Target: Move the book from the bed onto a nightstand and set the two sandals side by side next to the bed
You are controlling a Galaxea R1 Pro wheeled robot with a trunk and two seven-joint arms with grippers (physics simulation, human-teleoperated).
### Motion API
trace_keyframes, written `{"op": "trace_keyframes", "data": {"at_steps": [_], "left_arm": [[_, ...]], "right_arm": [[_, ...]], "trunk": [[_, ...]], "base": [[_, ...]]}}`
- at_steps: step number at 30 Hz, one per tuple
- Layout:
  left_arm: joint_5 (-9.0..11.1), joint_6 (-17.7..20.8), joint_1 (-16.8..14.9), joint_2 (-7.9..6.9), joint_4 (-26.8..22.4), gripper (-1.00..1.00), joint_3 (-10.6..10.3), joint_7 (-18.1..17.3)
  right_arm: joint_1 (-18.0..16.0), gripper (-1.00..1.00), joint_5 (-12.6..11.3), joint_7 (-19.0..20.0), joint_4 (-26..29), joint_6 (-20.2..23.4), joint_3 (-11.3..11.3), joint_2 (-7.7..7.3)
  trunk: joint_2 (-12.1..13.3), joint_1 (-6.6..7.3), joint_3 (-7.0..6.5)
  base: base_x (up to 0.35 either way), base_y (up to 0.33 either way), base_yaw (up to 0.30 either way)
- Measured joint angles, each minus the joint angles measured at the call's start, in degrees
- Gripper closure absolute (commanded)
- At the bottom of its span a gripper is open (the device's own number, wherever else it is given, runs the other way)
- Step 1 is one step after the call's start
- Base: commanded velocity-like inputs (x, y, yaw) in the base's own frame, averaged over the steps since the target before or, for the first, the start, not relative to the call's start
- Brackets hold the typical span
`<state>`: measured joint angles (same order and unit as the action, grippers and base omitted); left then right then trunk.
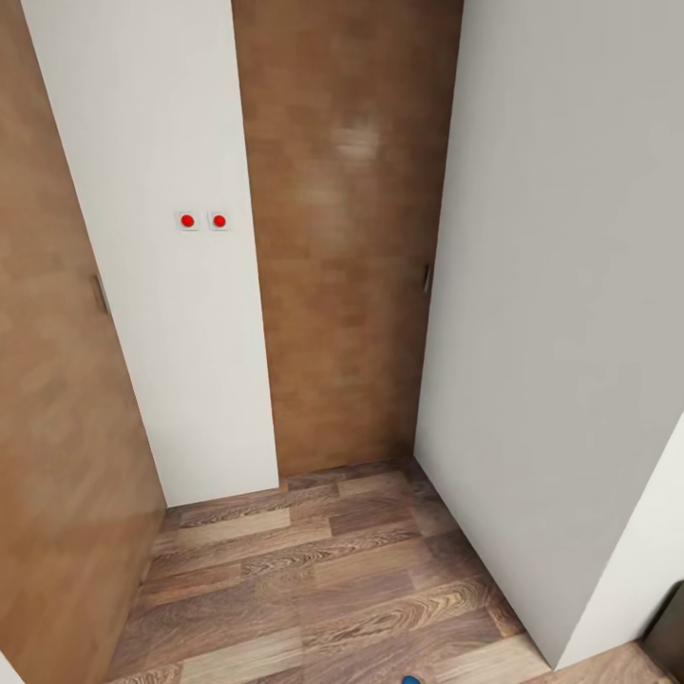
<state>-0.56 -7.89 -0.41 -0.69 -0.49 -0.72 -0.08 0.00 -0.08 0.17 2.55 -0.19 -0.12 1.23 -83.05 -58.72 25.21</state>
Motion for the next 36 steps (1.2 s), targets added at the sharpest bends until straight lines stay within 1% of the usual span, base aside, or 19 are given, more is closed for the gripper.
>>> {"op": "trace_keyframes", "data": {"at_steps": [12, 36], "left_arm": [[0.00, -0.03, 0.00, 0.00, 0.00, -1.00, 0.00, 0.00], [0.00, -0.01, 0.00, 0.03, 0.00, -1.00, 0.00, 0.00]], "right_arm": [[0.00, -1.00, 0.00, 0.00, 0.03, 0.01, 0.04, 0.00], [0.00, -1.00, -0.01, 0.00, 0.03, -0.04, 0.05, 0.08]], "trunk": [[0.00, 0.00, 0.32], [0.00, 0.00, 0.68]], "base": [[0.059, 0.007, 0.000], [0.007, 0.000, 0.000]]}}
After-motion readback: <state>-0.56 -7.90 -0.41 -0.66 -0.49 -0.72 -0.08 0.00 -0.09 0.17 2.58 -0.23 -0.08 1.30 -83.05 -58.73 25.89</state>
